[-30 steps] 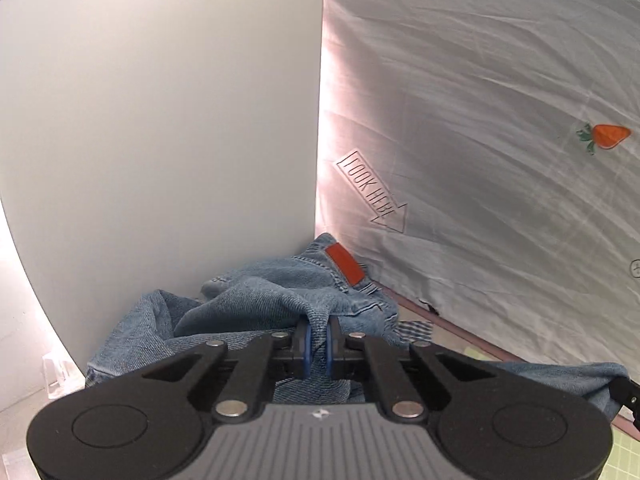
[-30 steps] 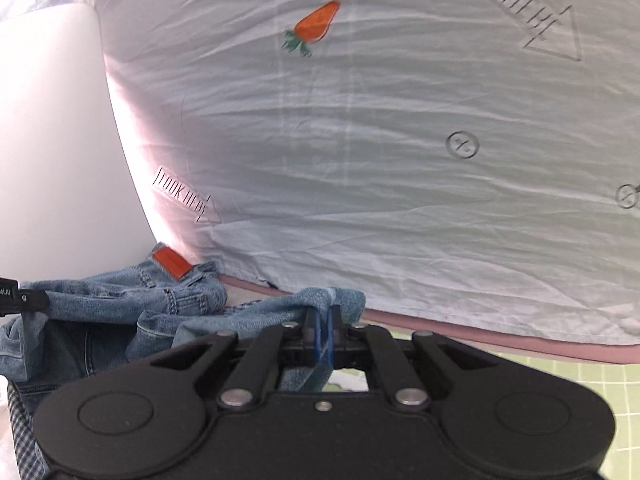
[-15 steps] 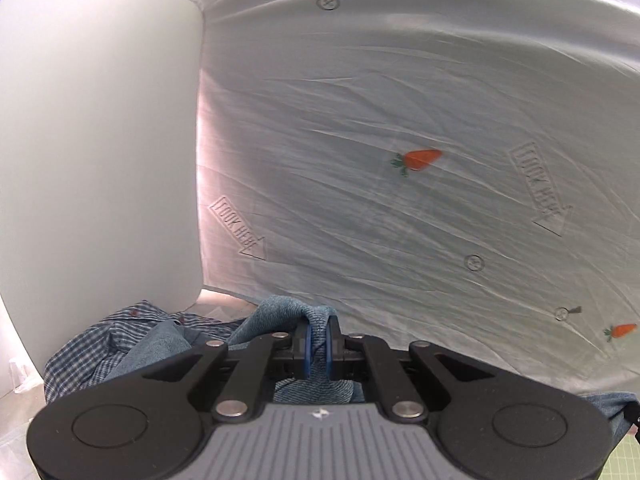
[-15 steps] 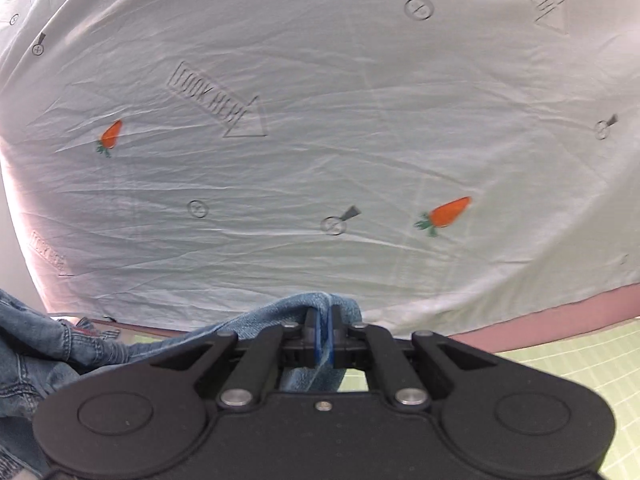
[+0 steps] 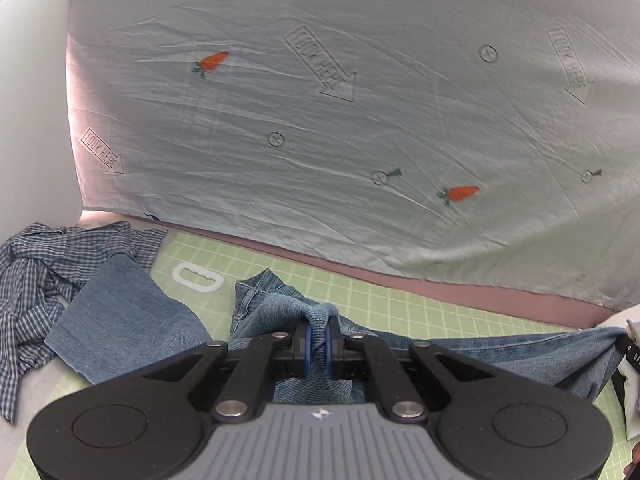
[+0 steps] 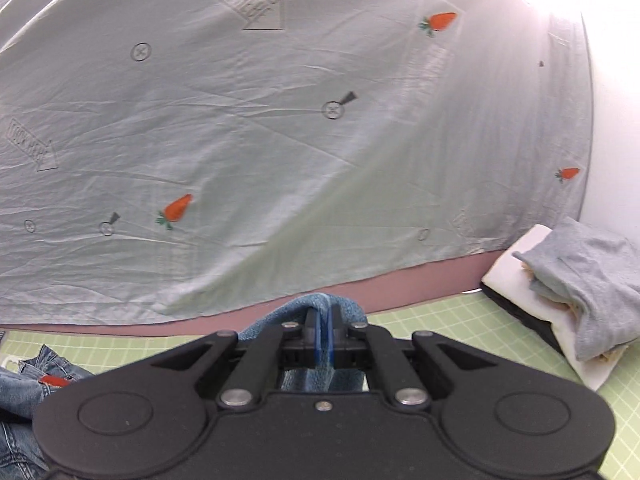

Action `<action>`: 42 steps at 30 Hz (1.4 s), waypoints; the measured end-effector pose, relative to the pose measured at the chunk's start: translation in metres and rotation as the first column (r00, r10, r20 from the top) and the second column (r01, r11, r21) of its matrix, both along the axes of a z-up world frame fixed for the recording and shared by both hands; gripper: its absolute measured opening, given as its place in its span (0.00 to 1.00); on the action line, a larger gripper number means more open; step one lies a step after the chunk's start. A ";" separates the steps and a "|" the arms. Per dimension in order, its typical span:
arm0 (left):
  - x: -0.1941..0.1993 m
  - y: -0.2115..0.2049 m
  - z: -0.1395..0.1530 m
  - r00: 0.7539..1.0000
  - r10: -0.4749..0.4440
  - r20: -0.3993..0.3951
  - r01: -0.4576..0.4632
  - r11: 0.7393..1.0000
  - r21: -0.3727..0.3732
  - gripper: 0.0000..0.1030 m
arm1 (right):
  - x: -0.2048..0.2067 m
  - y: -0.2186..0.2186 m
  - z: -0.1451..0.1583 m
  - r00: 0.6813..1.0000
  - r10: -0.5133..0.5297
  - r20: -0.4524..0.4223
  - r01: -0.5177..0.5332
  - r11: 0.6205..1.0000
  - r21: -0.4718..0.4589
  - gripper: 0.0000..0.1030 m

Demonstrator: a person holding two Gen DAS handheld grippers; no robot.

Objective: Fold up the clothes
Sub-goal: 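Lift the jeans with both grippers, spread them on the mat, open both, then grasp the jeans near the front pocket with the left gripper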

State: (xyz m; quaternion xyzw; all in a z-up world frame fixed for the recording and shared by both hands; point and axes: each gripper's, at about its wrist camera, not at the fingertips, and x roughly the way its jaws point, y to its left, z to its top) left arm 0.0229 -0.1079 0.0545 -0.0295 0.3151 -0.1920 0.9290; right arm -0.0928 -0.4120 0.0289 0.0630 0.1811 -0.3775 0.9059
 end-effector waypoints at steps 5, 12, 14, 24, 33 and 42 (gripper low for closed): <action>-0.029 -0.027 -0.011 1.000 0.011 -0.020 -0.010 1.000 0.028 0.07 | -0.043 -0.042 -0.008 0.998 -0.060 -0.007 0.061 0.998 0.020 0.03; -0.015 -0.021 -0.055 0.979 0.141 -0.148 -0.116 0.980 0.160 0.14 | -0.053 -0.081 -0.056 0.983 -0.061 -0.174 0.091 0.982 0.168 0.21; -0.018 -0.017 -0.062 0.974 0.134 -0.182 -0.103 0.980 0.169 0.18 | -0.059 -0.082 -0.074 0.978 -0.053 -0.204 0.102 0.966 0.237 0.40; -0.023 -0.024 -0.062 0.988 0.030 -0.150 0.004 0.975 0.222 0.61 | -0.091 -0.037 -0.138 0.957 -0.106 -0.270 0.219 0.873 0.435 0.54; -0.009 -0.065 -0.078 0.977 -0.137 -0.163 0.176 0.952 0.252 0.70 | -0.083 -0.031 -0.145 0.949 -0.072 -0.306 0.210 0.869 0.448 0.57; -0.007 -0.102 -0.116 0.936 -0.233 -0.262 0.308 0.905 0.295 0.71 | -0.079 -0.036 -0.146 0.944 -0.047 -0.326 0.199 0.871 0.449 0.60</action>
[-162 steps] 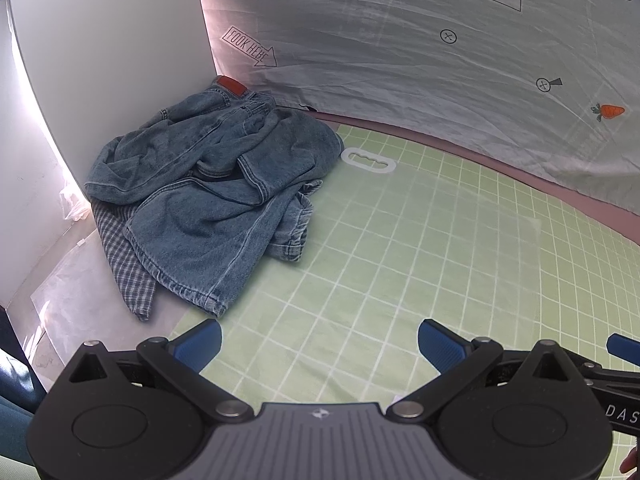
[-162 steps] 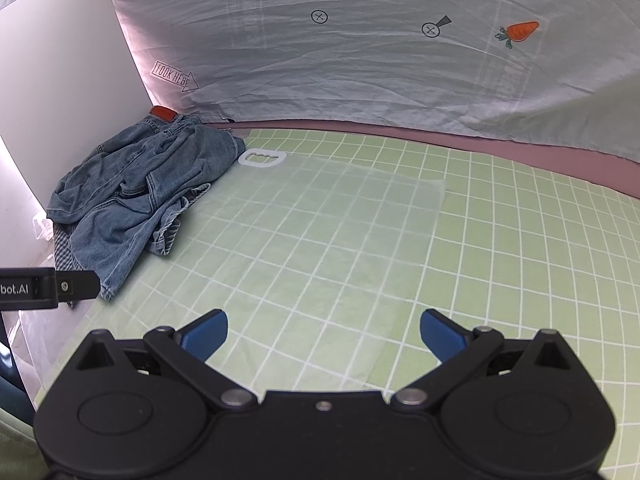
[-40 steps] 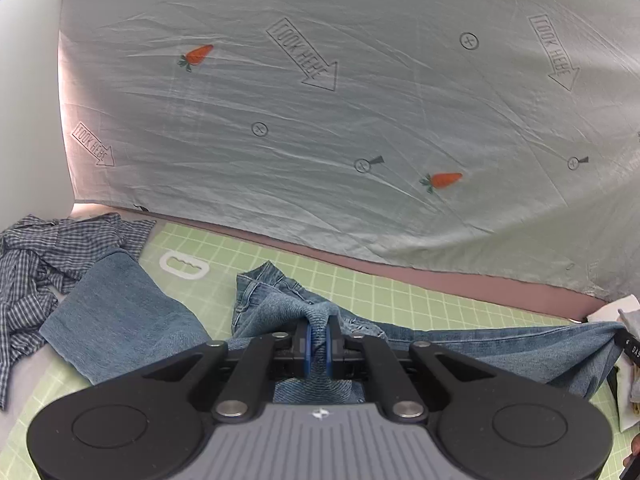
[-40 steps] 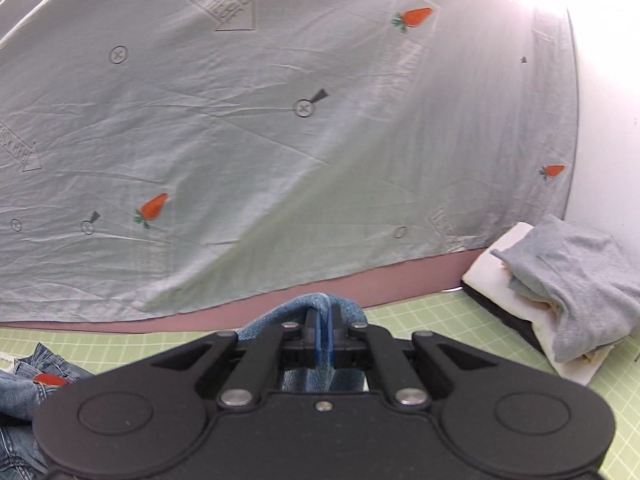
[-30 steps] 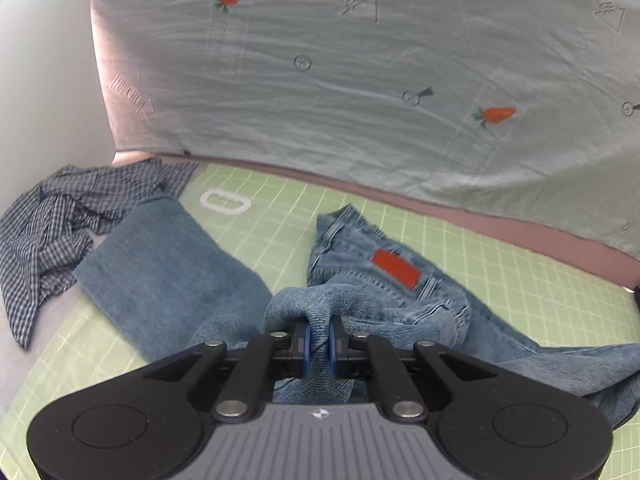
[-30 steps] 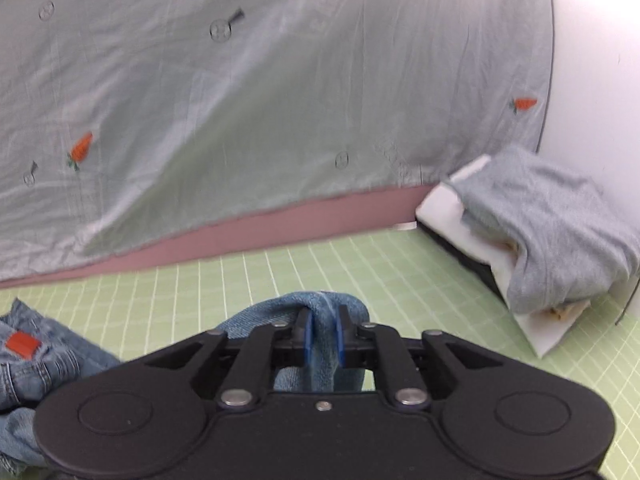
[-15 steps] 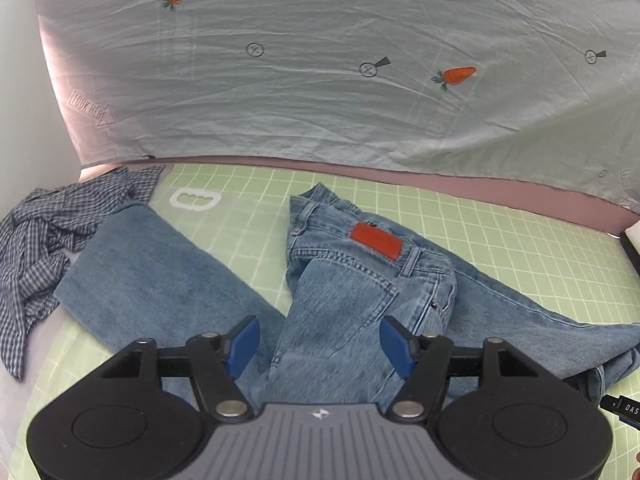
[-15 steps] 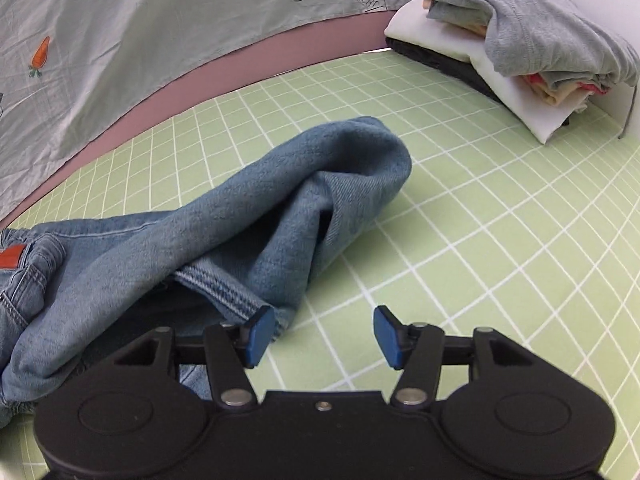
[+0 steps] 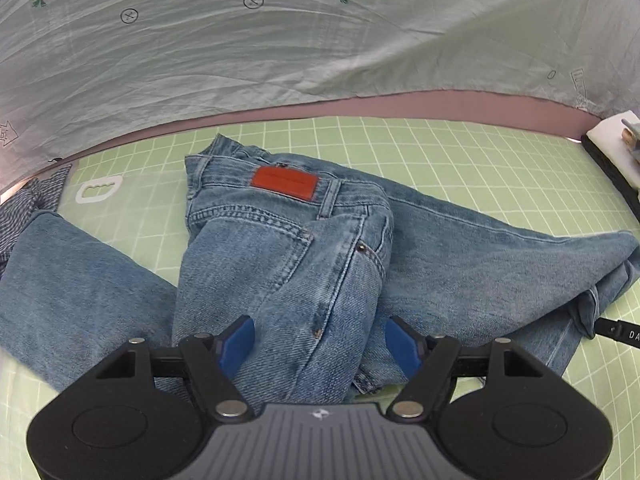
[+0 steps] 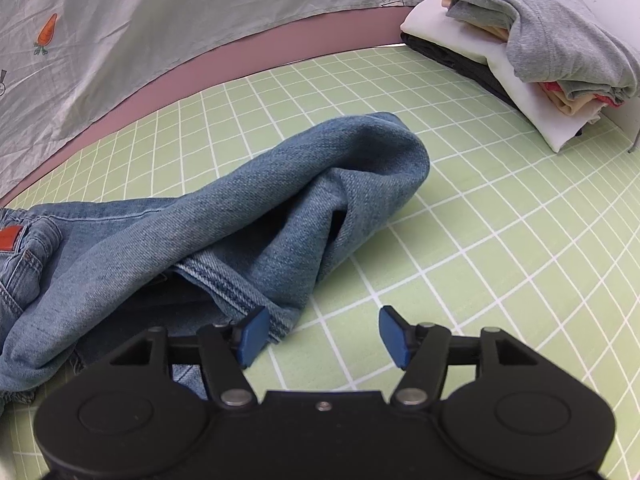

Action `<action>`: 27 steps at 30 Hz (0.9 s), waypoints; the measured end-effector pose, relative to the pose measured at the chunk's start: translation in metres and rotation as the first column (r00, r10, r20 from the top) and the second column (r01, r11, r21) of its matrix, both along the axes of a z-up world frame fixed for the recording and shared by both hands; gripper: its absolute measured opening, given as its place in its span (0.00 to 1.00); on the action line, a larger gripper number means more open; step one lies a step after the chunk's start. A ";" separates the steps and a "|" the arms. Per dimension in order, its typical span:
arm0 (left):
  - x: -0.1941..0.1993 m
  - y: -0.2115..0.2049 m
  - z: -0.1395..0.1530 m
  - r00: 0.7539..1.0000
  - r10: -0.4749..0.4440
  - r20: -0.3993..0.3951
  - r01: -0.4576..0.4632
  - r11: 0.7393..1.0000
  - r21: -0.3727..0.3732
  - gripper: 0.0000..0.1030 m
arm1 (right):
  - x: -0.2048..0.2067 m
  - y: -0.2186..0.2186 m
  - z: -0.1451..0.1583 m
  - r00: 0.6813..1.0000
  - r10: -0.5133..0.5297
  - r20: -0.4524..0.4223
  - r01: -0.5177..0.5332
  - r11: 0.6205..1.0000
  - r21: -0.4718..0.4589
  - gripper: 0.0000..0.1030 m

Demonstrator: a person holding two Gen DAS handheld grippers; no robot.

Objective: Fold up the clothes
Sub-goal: 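Grasp the jeans near the front pocket with the left gripper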

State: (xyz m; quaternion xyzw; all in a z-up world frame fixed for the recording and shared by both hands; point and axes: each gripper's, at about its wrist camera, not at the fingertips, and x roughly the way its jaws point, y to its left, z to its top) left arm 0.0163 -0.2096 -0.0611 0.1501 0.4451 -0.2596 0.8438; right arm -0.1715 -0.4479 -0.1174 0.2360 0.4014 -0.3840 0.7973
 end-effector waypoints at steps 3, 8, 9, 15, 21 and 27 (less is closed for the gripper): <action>0.004 -0.007 -0.010 1.000 -0.004 -0.015 0.004 0.999 0.033 0.71 | 0.002 0.000 -0.001 1.000 0.008 -0.009 -0.008 1.000 0.001 0.61; 0.013 -0.010 -0.022 0.998 0.006 -0.060 -0.004 0.999 0.043 0.72 | 0.007 0.001 -0.007 0.999 0.026 -0.028 -0.026 0.999 0.019 0.63; 0.015 -0.010 -0.024 0.998 0.008 -0.069 -0.005 0.999 0.045 0.72 | 0.009 0.002 -0.009 0.999 0.030 -0.034 -0.029 0.999 0.024 0.63; 0.018 -0.015 -0.040 0.996 -0.005 -0.093 0.013 0.997 0.082 0.78 | 0.018 0.007 -0.017 0.995 0.063 -0.071 -0.061 0.997 0.040 0.63; 0.016 -0.022 -0.049 0.995 -0.038 -0.087 0.046 0.994 0.094 0.85 | 0.024 0.011 -0.020 0.993 0.084 -0.086 -0.082 0.996 0.033 0.71; 0.019 -0.022 -0.054 0.997 -0.008 -0.075 0.016 0.994 0.105 0.72 | 0.026 0.010 -0.021 0.992 0.091 -0.089 -0.089 0.996 0.031 0.76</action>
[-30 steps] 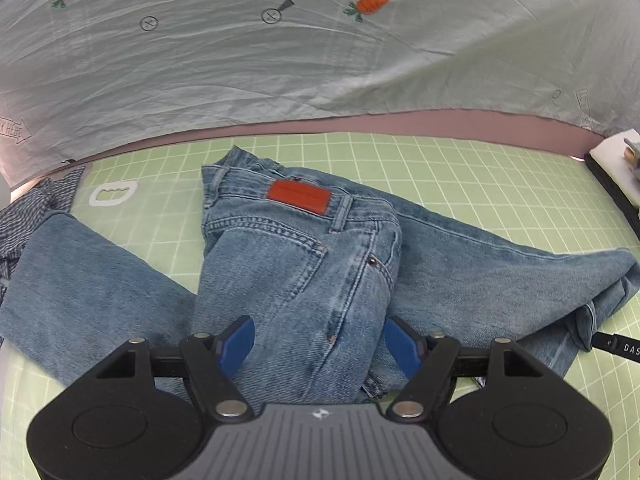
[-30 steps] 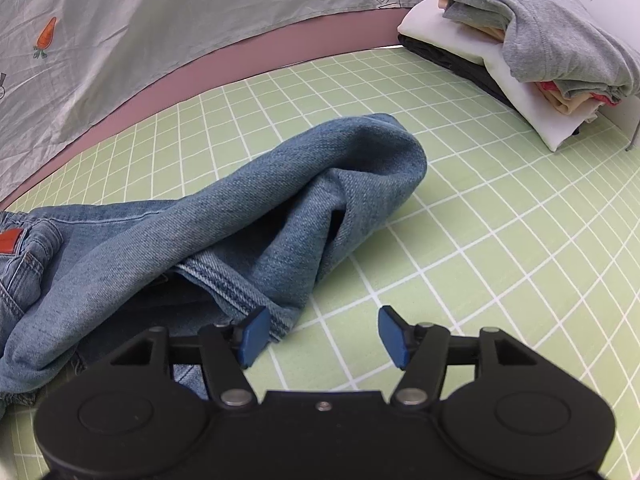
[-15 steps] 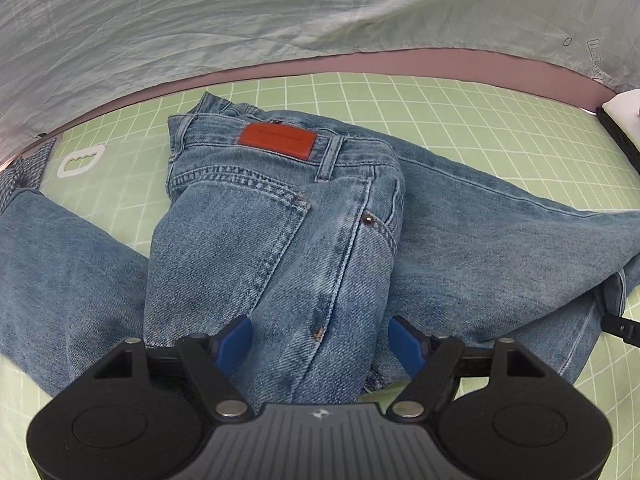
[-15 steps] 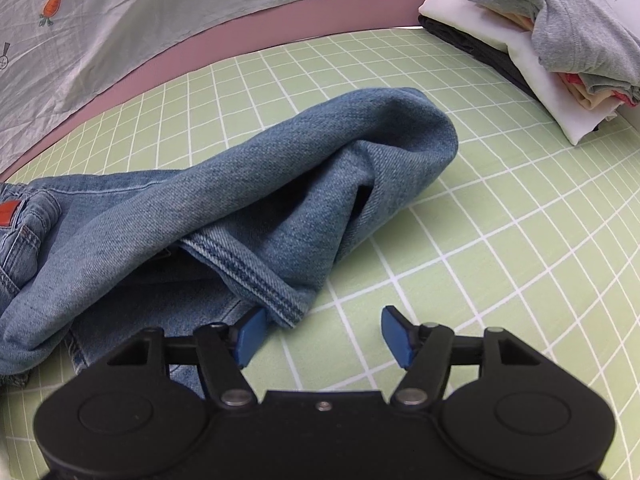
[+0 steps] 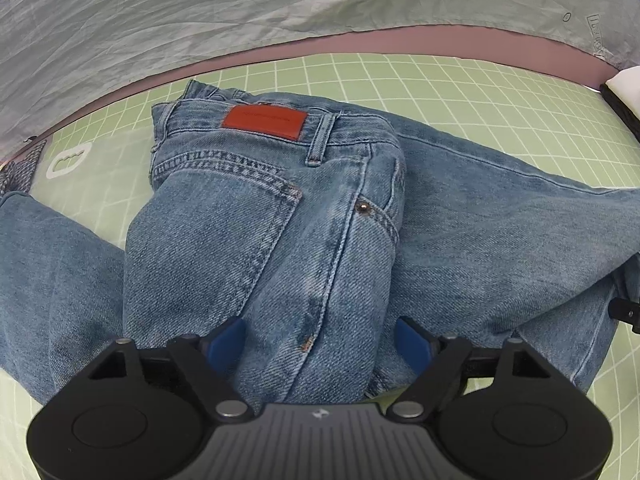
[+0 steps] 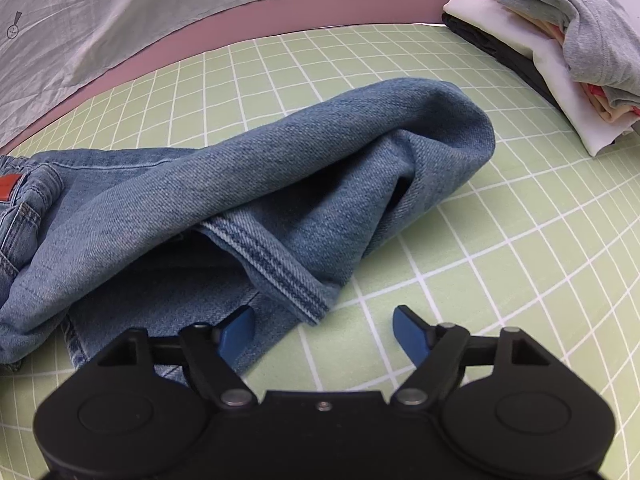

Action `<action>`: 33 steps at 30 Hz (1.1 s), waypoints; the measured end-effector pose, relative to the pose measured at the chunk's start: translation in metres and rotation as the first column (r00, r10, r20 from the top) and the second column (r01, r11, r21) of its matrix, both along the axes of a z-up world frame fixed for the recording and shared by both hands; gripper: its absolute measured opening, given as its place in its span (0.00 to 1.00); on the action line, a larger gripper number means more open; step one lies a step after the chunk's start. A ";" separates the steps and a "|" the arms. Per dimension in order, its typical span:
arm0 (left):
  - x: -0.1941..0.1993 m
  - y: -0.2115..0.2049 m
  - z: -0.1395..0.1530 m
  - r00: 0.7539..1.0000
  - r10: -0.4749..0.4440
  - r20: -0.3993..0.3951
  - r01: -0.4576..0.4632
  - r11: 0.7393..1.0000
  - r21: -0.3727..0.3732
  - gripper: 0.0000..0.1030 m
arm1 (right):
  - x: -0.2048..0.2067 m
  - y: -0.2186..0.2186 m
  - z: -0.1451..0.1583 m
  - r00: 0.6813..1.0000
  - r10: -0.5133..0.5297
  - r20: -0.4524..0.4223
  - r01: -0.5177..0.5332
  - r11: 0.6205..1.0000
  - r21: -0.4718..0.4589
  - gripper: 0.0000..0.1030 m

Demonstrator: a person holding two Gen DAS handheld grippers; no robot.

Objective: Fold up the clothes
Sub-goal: 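Grasp the jeans near the front pocket with the left gripper, then pull the jeans flat with the left gripper and release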

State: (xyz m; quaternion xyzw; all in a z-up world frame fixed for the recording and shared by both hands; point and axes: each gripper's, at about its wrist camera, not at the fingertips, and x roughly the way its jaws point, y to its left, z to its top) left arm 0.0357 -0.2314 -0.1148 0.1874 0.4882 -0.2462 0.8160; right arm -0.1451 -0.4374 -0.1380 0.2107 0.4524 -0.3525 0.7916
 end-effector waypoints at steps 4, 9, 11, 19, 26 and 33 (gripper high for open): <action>0.006 0.012 0.002 0.998 0.059 -0.014 -0.060 0.997 -0.050 0.46 | 0.000 0.000 0.000 1.000 0.002 0.002 -0.002 1.000 -0.002 0.76; 0.019 0.033 0.012 0.986 0.155 -0.067 -0.165 0.968 -0.189 0.17 | -0.001 0.001 -0.001 1.000 0.004 0.005 -0.004 1.000 -0.006 0.77; 0.024 0.041 0.020 0.981 0.181 -0.065 -0.192 0.952 -0.240 0.16 | -0.001 0.001 -0.001 1.000 0.005 0.007 -0.005 1.000 -0.008 0.77; 0.051 0.106 0.076 0.902 0.423 0.088 -0.369 0.861 -0.351 0.15 | 0.000 -0.001 -0.002 1.000 0.000 0.015 0.000 1.000 -0.018 0.78; 0.076 0.192 0.065 0.712 0.701 0.046 -0.648 0.681 -0.342 0.15 | 0.000 -0.001 -0.002 1.000 -0.001 0.013 0.001 1.000 -0.018 0.78; 0.044 0.234 0.007 0.545 0.821 -0.174 -0.830 0.499 -0.248 0.19 | 0.000 -0.002 -0.002 1.000 0.000 0.010 0.000 1.000 -0.015 0.79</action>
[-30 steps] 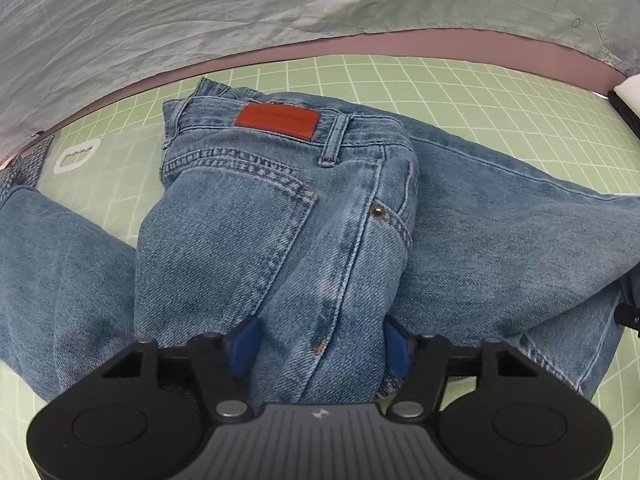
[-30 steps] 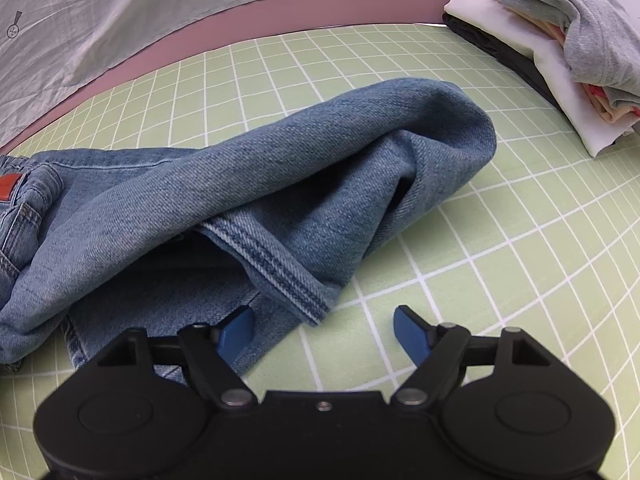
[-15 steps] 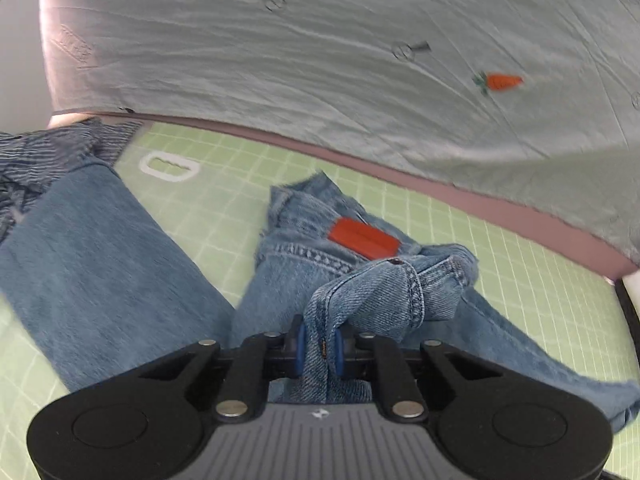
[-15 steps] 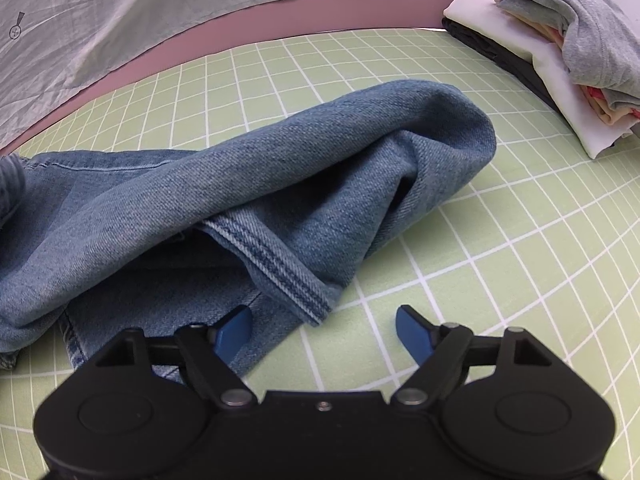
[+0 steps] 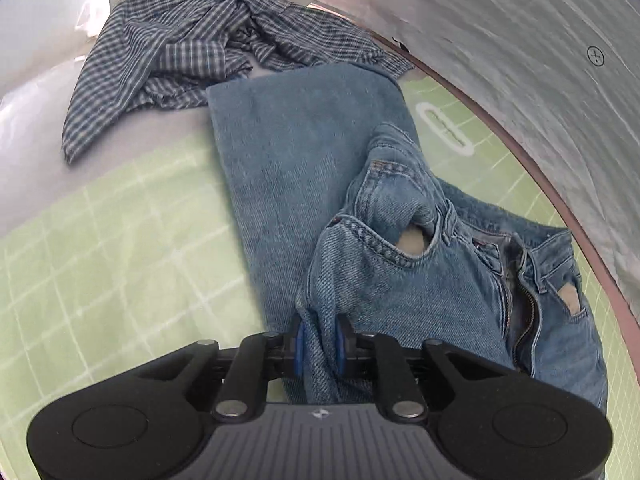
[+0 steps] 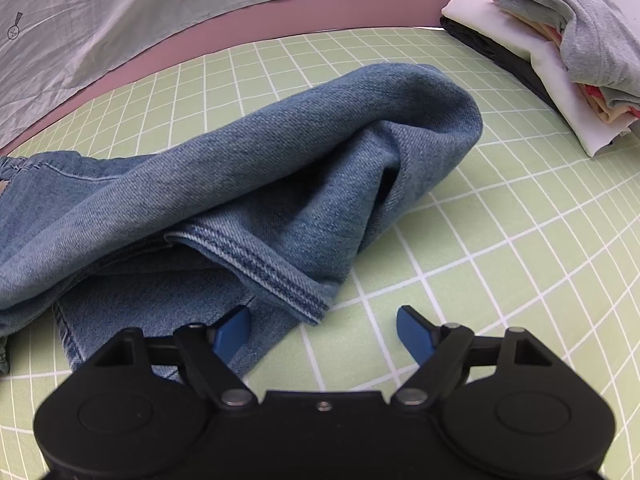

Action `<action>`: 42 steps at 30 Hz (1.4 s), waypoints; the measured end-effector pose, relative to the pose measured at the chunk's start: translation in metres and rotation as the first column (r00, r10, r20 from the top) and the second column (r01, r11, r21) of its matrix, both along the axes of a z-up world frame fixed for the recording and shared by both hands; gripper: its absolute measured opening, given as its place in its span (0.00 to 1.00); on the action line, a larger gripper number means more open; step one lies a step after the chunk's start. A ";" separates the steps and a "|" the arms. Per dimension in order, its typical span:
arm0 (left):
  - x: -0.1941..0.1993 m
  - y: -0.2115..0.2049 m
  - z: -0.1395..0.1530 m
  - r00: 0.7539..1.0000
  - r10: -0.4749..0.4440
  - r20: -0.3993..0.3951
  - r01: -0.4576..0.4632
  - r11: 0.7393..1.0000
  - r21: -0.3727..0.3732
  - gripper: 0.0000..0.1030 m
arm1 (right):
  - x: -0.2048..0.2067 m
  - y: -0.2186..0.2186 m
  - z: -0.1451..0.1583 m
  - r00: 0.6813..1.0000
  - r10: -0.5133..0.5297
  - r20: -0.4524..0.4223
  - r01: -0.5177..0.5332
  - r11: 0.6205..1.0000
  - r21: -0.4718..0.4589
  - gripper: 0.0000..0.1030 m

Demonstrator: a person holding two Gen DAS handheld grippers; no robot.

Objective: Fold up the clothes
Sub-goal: 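Pull the jeans flat with the left gripper and release, then grasp the leg hem with the right gripper, straighten it, release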

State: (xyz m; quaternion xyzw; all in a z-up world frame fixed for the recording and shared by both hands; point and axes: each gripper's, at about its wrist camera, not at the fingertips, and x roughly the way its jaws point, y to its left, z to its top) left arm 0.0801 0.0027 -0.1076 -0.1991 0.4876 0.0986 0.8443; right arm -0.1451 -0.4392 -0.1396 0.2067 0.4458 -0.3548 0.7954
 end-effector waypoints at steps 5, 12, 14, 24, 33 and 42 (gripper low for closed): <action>-0.009 -0.007 -0.001 1.000 -0.023 0.002 0.023 0.999 0.044 0.22 | 0.001 0.000 0.000 1.000 0.021 0.011 -0.021 1.000 -0.006 0.78; -0.004 -0.016 -0.004 0.998 -0.045 -0.047 0.050 0.991 0.124 0.41 | 0.002 0.000 0.003 0.996 0.077 0.044 -0.076 0.997 -0.030 0.51; -0.004 -0.018 -0.006 0.997 -0.049 -0.060 0.058 0.988 0.146 0.42 | 0.003 -0.002 0.004 0.993 0.105 0.050 -0.103 0.994 -0.044 0.35; -0.008 -0.017 -0.007 0.994 -0.072 -0.084 0.084 0.984 0.157 0.58 | 0.033 -0.031 0.033 0.948 0.264 -0.178 -0.315 0.862 -0.396 0.18; -0.020 -0.035 -0.010 0.984 -0.155 -0.092 0.163 0.982 0.097 0.67 | 0.085 -0.061 0.117 0.919 0.309 -0.245 -0.378 0.512 -0.771 0.16; -0.018 -0.040 -0.012 0.980 -0.164 -0.114 0.177 0.977 0.116 0.67 | 0.069 -0.052 0.067 0.951 0.248 -0.185 -0.309 0.793 -0.525 0.16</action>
